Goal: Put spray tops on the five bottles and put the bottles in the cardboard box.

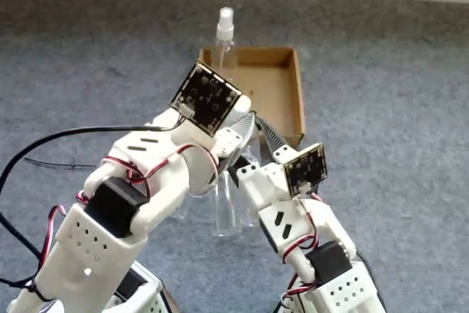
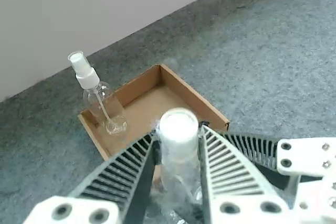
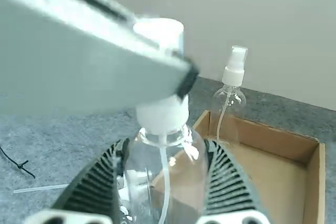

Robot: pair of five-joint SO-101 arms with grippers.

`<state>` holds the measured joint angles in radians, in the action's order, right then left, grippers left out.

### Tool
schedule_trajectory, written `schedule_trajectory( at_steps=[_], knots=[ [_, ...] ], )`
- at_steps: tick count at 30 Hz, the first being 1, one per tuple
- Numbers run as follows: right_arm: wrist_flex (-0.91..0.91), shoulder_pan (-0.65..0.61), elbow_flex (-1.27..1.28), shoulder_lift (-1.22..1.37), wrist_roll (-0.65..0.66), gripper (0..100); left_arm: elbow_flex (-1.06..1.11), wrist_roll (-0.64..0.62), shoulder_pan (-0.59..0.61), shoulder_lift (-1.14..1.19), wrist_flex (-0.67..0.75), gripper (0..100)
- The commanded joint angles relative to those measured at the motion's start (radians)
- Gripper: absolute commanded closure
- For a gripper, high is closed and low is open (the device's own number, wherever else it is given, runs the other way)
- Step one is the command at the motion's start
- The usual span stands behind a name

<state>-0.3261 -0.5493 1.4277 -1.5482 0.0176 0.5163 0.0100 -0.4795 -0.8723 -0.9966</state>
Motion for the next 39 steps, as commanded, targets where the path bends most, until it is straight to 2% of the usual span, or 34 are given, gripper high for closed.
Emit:
schedule_trajectory(
  at_steps=[1, 8, 12, 22, 30, 33, 39],
  knots=[
    [0.002, 0.021, -0.013, -0.012, -0.005, 99.4, 0.004, 0.011, 0.027, -0.013, 0.014, 88],
    [0.005, 0.021, -0.012, -0.012, -0.005, 99.4, -0.171, 0.051, 0.027, -0.013, 0.003, 88],
    [0.005, 0.021, -0.01, -0.012, -0.005, 99.4, -0.265, 0.06, 0.027, -0.005, -0.051, 88],
    [0.005, 0.021, -0.01, -0.012, -0.005, 99.4, -0.242, 0.06, 0.028, -0.005, -0.066, 88],
    [0.005, 0.021, -0.01, -0.012, -0.005, 99.4, -0.257, 0.063, 0.11, 0.068, -0.009, 88],
    [0.005, 0.021, -0.01, -0.012, -0.005, 99.4, -0.252, 0.117, 0.102, 0.101, -0.009, 88],
    [0.005, 0.021, -0.01, -0.012, -0.005, 99.4, -0.248, 0.124, 0.101, 0.094, -0.009, 88]
  ],
)
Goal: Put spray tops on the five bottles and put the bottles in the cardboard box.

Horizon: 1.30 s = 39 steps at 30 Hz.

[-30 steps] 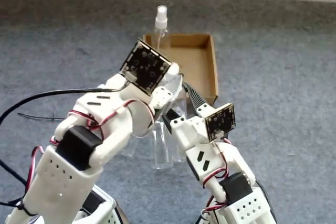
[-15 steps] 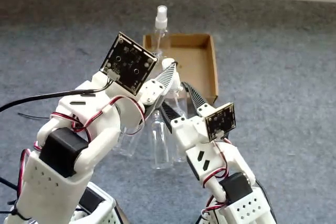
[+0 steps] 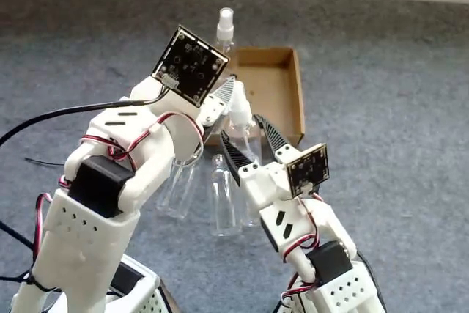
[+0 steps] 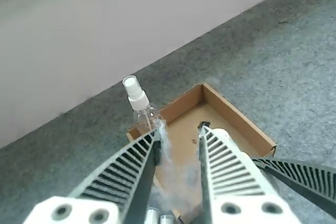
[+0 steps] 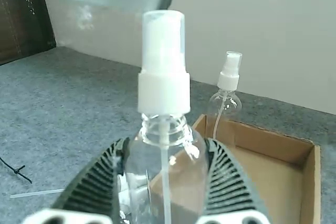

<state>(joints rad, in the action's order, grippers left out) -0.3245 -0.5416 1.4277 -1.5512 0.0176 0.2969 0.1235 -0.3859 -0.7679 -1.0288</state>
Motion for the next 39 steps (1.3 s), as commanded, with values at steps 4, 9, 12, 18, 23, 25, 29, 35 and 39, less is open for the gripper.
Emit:
schedule_trajectory(
  at_steps=[4, 9, 12, 18, 23, 25, 29, 35, 39],
  knots=[
    [0.004, 0.013, -0.008, -0.008, -0.009, 99.4, -0.027, 0.012, -0.01, -0.008, -0.014, 88],
    [0.002, 0.013, -0.008, -0.008, -0.009, 99.4, -0.025, 0.015, -0.102, -0.007, -0.041, 88],
    [0.002, 0.013, -0.008, -0.008, -0.009, 99.4, -0.019, 0.075, -0.14, -0.005, -0.055, 88],
    [0.002, 0.013, -0.008, -0.008, -0.009, 99.4, 0.001, 0.08, -0.137, -0.008, -0.052, 88],
    [0.001, 0.007, -0.008, -0.008, -0.005, 99.4, -0.097, 0.081, -0.122, -0.016, -0.083, 88],
    [-0.001, 0.008, -0.008, -0.008, -0.005, 99.4, -0.165, 0.078, -0.084, -0.016, -0.124, 88],
    [-0.001, 0.013, -0.008, -0.008, -0.005, 99.4, -0.266, 0.078, 0.013, -0.019, -0.206, 88],
    [0.005, 0.087, -0.015, -0.007, -0.005, 99.4, -0.119, 0.077, 0.093, -0.208, -0.247, 88],
    [0.104, 0.124, -0.073, 0.013, -0.005, 99.4, 0.213, 0.08, 0.131, -0.39, -0.126, 88]
  ],
)
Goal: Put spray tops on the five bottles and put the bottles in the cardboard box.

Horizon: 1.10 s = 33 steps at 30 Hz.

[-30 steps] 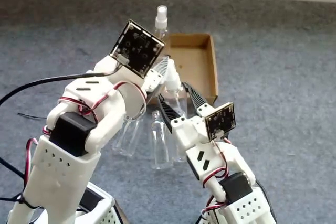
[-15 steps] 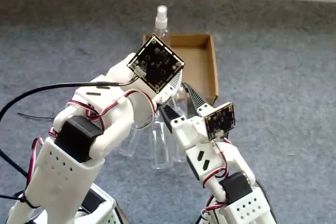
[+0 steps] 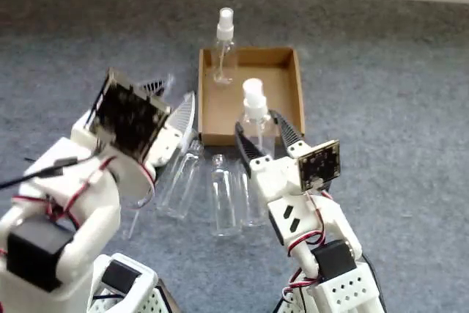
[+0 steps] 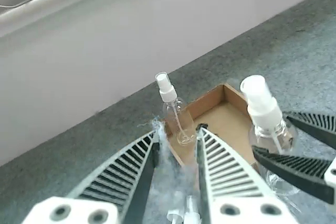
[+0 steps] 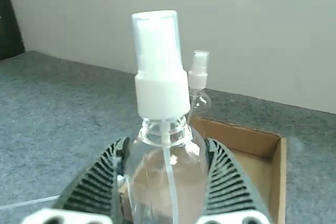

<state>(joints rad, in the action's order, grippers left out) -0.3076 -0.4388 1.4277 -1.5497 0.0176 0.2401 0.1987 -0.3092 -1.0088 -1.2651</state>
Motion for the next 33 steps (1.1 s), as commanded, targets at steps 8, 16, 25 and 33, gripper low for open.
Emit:
schedule_trajectory(
  at_steps=[8, 16, 25, 33],
  knots=[
    [0.332, 0.021, -0.32, 0.495, -0.009, 99.4, 0.771, -0.044, 0.377, -0.358, 0.347, 88],
    [0.668, 0.025, -0.59, 1.092, -0.006, 99.4, 1.007, -0.147, 0.559, -0.389, 0.471, 88],
    [0.845, 0.194, -0.67, 1.259, -0.003, 99.4, 1.127, -0.144, 0.559, -0.389, 0.64, 88],
    [1.072, 0.297, -0.676, 1.501, -0.003, 99.4, 1.129, -0.144, 0.559, -0.386, 0.64, 88]
  ],
)
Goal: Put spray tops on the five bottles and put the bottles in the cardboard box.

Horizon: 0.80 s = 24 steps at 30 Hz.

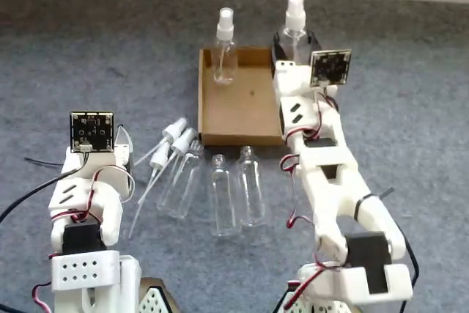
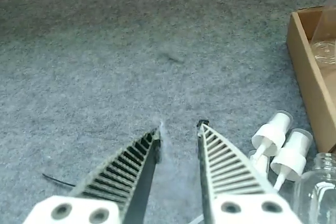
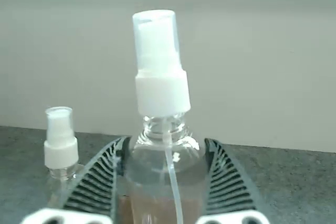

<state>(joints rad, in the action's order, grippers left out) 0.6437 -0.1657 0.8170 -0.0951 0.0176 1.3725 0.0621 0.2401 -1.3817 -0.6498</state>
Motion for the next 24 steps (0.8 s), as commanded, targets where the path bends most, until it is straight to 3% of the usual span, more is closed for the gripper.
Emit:
schedule_trajectory(
  at_steps=[1, 16, 24],
  knots=[
    [0.165, 0.024, -0.073, 0.081, -0.003, 99.4, -0.004, -0.008, 0.01, -0.012, 0.025, 88],
    [0.222, 0.01, -0.447, 0.513, -0.011, 99.4, 0.025, -0.008, -0.01, -0.008, 0.054, 88],
    [0.223, -0.001, -0.512, 0.615, -0.011, 99.4, 0.033, -0.008, -0.012, -0.008, 0.057, 88]
  ],
)
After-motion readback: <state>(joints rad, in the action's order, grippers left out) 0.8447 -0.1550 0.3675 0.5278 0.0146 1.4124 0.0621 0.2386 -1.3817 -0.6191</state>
